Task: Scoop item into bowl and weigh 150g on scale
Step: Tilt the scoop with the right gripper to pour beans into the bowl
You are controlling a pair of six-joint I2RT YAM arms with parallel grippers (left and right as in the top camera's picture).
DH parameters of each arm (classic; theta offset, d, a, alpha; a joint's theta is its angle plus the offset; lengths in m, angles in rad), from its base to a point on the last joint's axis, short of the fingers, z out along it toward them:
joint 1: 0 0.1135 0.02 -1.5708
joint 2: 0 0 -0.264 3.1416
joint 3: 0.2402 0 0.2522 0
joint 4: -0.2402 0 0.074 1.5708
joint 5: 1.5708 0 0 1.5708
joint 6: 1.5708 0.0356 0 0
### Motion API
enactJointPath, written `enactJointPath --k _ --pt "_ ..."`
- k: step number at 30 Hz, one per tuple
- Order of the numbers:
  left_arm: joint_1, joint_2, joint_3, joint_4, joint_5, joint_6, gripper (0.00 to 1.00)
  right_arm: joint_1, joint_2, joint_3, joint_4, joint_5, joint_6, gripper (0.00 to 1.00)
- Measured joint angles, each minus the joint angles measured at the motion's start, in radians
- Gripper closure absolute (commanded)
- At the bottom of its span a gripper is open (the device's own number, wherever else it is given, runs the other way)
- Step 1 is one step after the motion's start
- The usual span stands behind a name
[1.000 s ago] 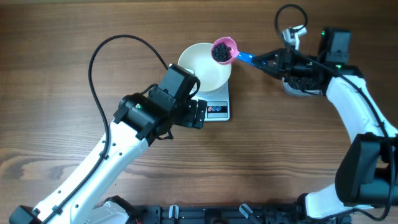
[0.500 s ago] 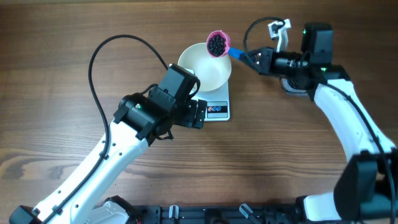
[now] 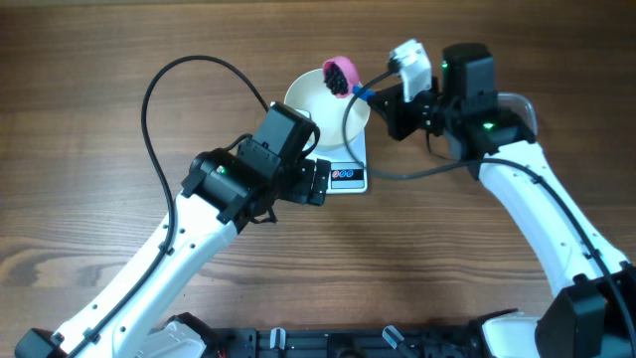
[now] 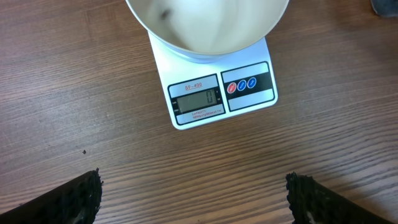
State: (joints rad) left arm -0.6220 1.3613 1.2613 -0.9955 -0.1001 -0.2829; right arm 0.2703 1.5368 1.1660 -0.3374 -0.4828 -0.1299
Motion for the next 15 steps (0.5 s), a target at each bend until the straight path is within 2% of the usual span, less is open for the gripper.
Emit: enactJointPath --k 5,10,15 --pt "0.0 0.0 0.0 0.0 0.0 0.0 0.0 0.055 0.0 0.0 0.0 0.076 -0.132 0.96" --pt "0.0 0.0 0.0 0.0 0.0 0.0 0.0 0.056 0.0 0.0 0.0 0.144 -0.215 0.96" --pt "0.0 0.0 0.0 0.0 0.0 0.0 0.0 0.056 0.0 0.0 -0.011 0.155 -0.374 0.96"
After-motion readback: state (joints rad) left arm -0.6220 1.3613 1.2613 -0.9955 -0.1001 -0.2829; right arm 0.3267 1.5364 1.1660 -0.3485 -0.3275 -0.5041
